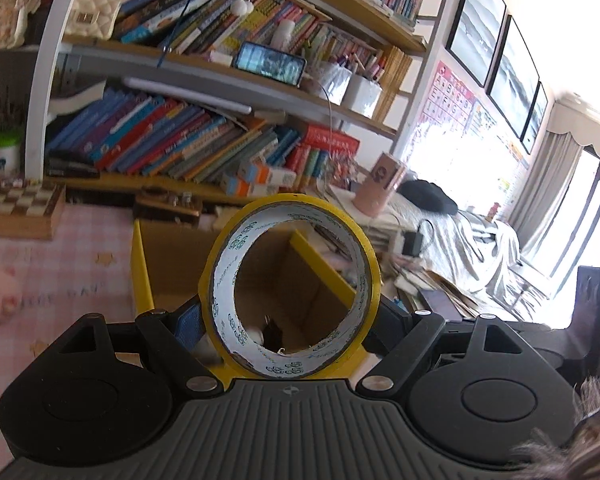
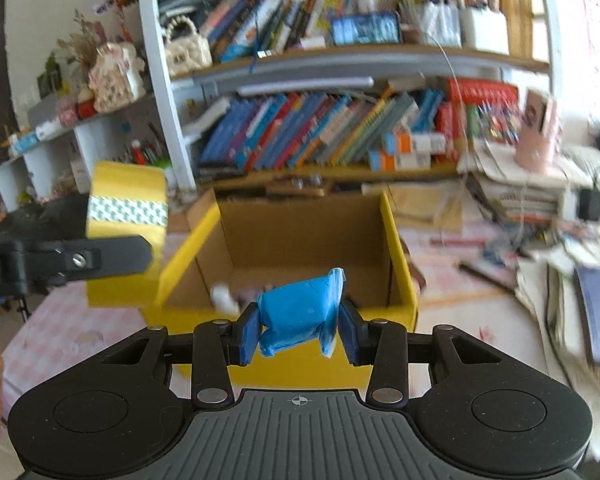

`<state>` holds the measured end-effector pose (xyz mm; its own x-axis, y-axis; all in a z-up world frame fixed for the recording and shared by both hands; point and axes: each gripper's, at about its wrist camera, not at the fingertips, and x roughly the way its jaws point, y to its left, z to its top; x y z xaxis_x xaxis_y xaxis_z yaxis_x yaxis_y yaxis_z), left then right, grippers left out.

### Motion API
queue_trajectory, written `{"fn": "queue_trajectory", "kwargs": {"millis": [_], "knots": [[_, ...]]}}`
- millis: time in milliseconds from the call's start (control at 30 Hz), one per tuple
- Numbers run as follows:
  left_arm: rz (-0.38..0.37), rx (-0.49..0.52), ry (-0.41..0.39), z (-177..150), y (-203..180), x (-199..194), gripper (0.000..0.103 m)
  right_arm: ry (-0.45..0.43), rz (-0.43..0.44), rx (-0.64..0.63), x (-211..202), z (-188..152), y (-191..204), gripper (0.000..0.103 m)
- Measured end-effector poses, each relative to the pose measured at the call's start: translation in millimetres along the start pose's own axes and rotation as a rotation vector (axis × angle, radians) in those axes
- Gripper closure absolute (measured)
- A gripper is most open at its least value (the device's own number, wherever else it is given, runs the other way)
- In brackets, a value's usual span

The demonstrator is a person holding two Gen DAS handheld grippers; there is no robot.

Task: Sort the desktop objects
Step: 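Lower both grippers into the yellow box and open them, dropping tape and blue item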

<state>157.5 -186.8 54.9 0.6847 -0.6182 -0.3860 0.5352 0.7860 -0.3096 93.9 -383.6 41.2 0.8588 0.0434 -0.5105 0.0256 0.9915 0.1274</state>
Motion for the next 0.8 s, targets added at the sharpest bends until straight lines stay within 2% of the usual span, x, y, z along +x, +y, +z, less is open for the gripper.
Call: {"fn": "queue_trajectory", "kwargs": {"millis": [233, 400, 800], "knots": [[0.04, 0.011, 0.014, 19, 7, 47, 0.021, 0.015, 0.075, -0.127, 45, 29, -4, 0.062], [0.074, 0.07, 0.093, 19, 12, 86, 0.021, 0.061, 0.1, -0.244, 77, 32, -3, 0.062], [0.152, 0.118, 0.241, 10, 29, 140, 0.021, 0.214, 0.081, -0.346, 139, 20, -8, 0.063]]}}
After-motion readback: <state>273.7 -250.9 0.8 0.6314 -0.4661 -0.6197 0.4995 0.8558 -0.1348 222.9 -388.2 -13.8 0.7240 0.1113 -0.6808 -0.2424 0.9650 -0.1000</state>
